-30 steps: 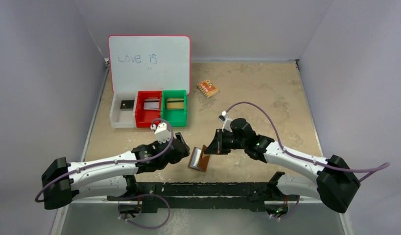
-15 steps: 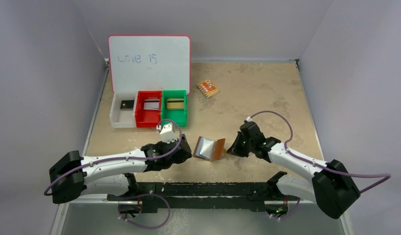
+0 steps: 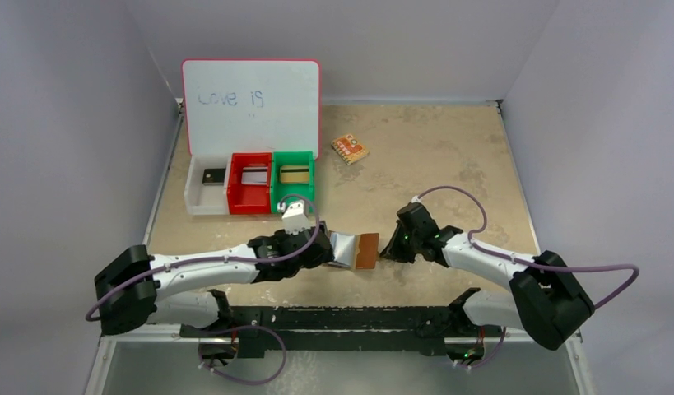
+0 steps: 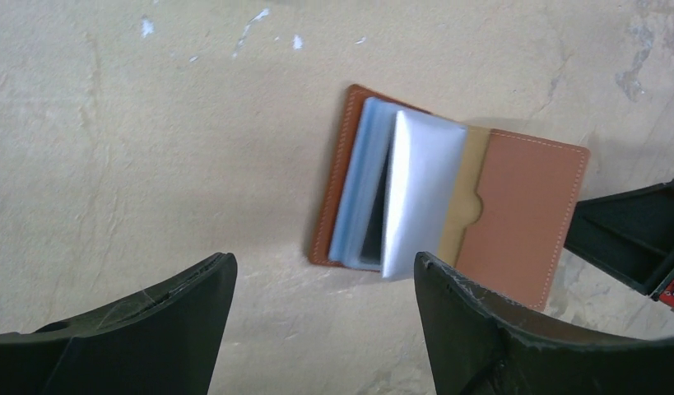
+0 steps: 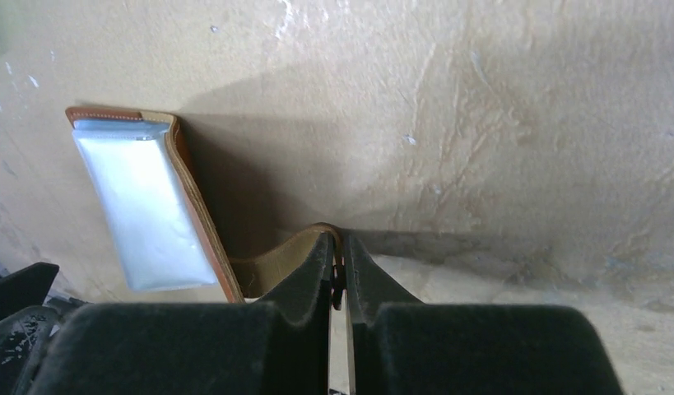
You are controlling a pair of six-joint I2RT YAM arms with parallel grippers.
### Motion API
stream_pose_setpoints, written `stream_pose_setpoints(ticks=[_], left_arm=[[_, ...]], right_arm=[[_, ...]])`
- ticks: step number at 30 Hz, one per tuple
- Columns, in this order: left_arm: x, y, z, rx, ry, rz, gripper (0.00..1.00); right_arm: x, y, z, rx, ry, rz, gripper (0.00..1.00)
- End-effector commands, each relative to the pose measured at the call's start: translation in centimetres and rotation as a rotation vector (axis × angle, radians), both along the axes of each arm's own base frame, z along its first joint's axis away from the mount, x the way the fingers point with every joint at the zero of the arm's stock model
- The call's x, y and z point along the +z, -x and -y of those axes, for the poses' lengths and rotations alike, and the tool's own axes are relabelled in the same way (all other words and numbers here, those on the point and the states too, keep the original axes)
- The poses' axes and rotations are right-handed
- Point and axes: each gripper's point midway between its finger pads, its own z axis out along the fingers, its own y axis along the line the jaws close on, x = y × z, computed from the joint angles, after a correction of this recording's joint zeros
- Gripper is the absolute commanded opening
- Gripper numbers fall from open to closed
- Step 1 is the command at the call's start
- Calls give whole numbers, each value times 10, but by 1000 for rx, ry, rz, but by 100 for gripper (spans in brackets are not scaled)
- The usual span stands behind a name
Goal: Take the credit cards out of the card holder
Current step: Open the card holder at the center of the board.
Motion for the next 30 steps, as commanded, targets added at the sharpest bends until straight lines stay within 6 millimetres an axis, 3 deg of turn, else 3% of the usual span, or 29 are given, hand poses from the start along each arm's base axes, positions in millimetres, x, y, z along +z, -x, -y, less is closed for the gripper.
stream_pose_setpoints(ticks=[1,7,10,16,25,30], left_arm=[[21,-26,32,-66,15,60,79],[4,-46,42,-75,-21,8,79],[1,-49,52,-101,49,-16,73],[10,-40,78,-180,172,-43,63],[-17,-14,67,-131,177,-149,62],[-11,-12,80,-168,191,-131,62]], right_arm=[[-17,-1,20,-31,109,-3,7],[-20,-1,24,-41,116,13,8],[-22,-2,24,-25,138,2,7],[-20,-3,22,-18,137,1,6],[-7,-9,18,-4,101,57,6],[-4,-11,17,2,100,68,6]])
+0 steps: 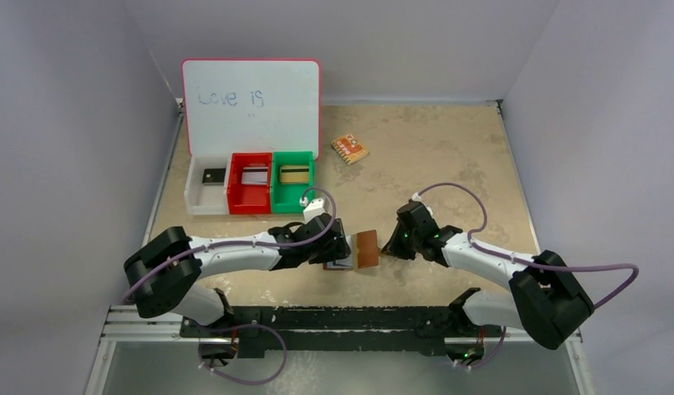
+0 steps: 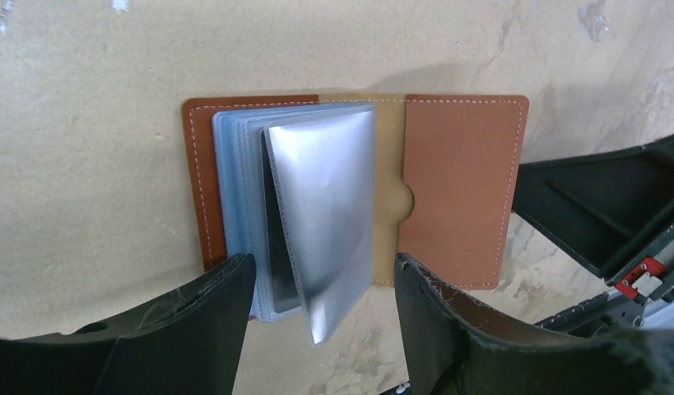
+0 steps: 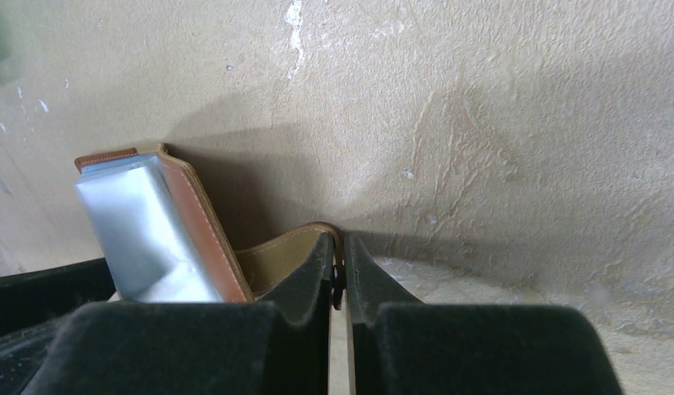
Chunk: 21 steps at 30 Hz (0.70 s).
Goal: Take the credit cards out of the card holder
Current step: Open the card holder at the center of the board.
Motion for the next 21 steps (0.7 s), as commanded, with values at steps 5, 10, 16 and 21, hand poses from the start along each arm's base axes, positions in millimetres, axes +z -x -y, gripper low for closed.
stream_pose_setpoints(ticks=[5,10,16,21], left_arm=[[22,0,36,-40,97,30,57],[21,-4,20,-1,-6,45,61],[38,0,25,4,29,68,62],[31,6,30,-20,-16,54,62]], right_arm=[[-6,3,14,-7,62,4,6],[-7,3,12,0,64,-4,6],[-9,2,9,9,50,-1,6],[-12,2,8,20,58,-15,6]])
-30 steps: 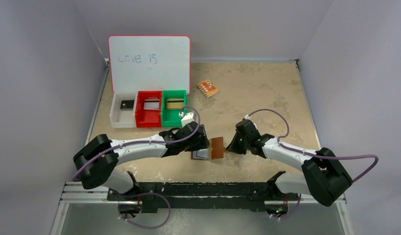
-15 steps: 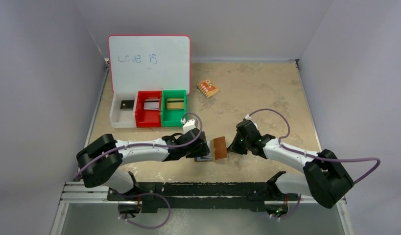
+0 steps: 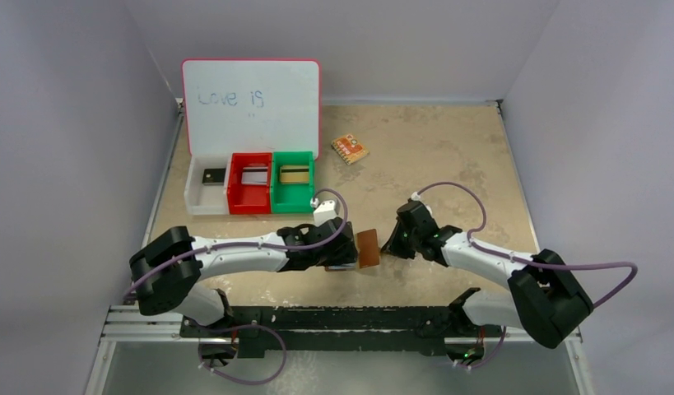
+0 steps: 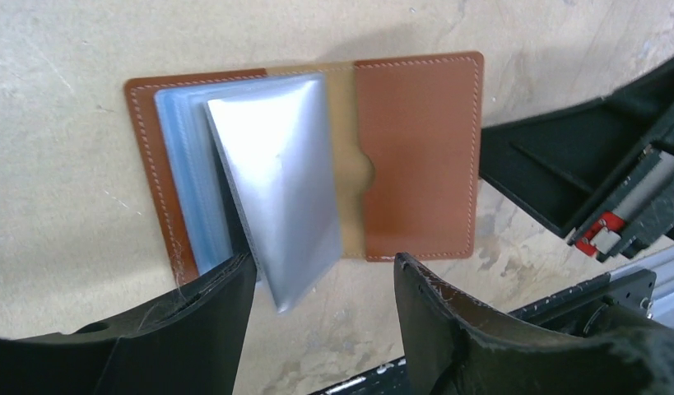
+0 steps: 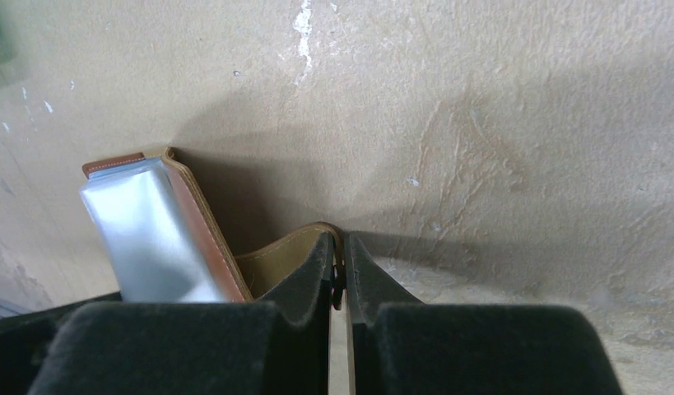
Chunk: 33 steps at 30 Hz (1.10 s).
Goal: Take the credit cards out of the card holder
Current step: Open the card holder at the center of the board.
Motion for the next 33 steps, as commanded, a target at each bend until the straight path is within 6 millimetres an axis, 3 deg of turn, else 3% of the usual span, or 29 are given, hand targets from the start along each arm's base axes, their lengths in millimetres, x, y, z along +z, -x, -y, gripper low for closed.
stream_pose_setpoints(ticks=[1,6,11,16,17,21,24,33], left_arm=[[17,-7,8,25,-5,33,62],[21,-9,1,42,9,58,64],[19,-8,32,-7,148,53,63],[18,-12,72,-75,210,40,43],[17,-13,74,-77,204,41,39],[6,-17,66,-47,145,41,26],[-4,-11,59,-47,126,18,16],[-18,3,48,-73,96,4,16]], right_arm=[[-13,4,9,10,56,-28,6],[-14,6,7,15,44,-32,6],[-12,7,3,27,21,-27,6],[8,6,-16,84,-112,48,10],[13,5,-17,74,-133,65,18],[35,4,-20,50,-205,127,40],[52,3,-23,51,-248,169,46],[74,-2,-36,116,-303,224,61]])
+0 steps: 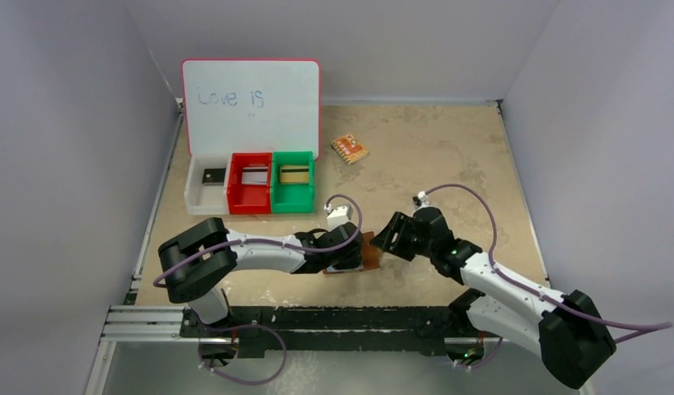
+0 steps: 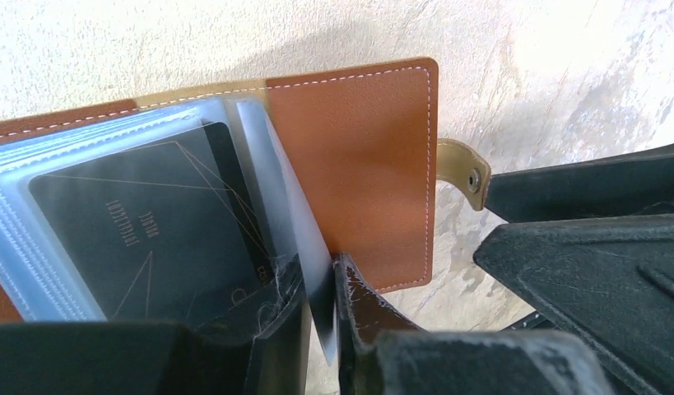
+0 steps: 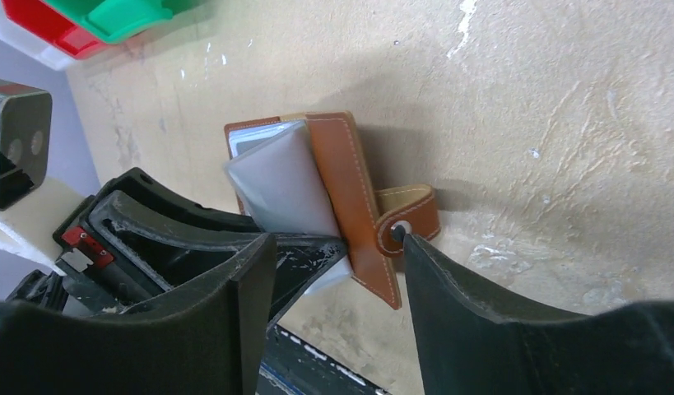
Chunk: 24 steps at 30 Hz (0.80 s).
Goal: Take the credit cards out of the card holder
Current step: Open the card holder at the center of the board.
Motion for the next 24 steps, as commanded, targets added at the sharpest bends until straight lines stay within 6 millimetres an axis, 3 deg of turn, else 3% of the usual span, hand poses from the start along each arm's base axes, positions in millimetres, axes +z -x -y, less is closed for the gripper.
stream_pose_setpoints(ticks=[1,4,15,19,21,24], left_arm=[[12,0,7,-29,29,29,20],[20,-2,14,-43,48,47,34],[21,6,10,-74,49,43,46],[28,6,15,-95,67,56,46],[33,7,20,-119,76,66,46],[39,7,22,-133,73,77,47]], right_arm=[[19,-10,-14,56,-35,61,62],[10,-16,-15,73,8,51,62],[10,-63,-22,175,118,91,59],[10,-65,-36,305,110,98,60],[14,-62,-46,373,68,129,70],[17,-57,-54,458,42,139,72]])
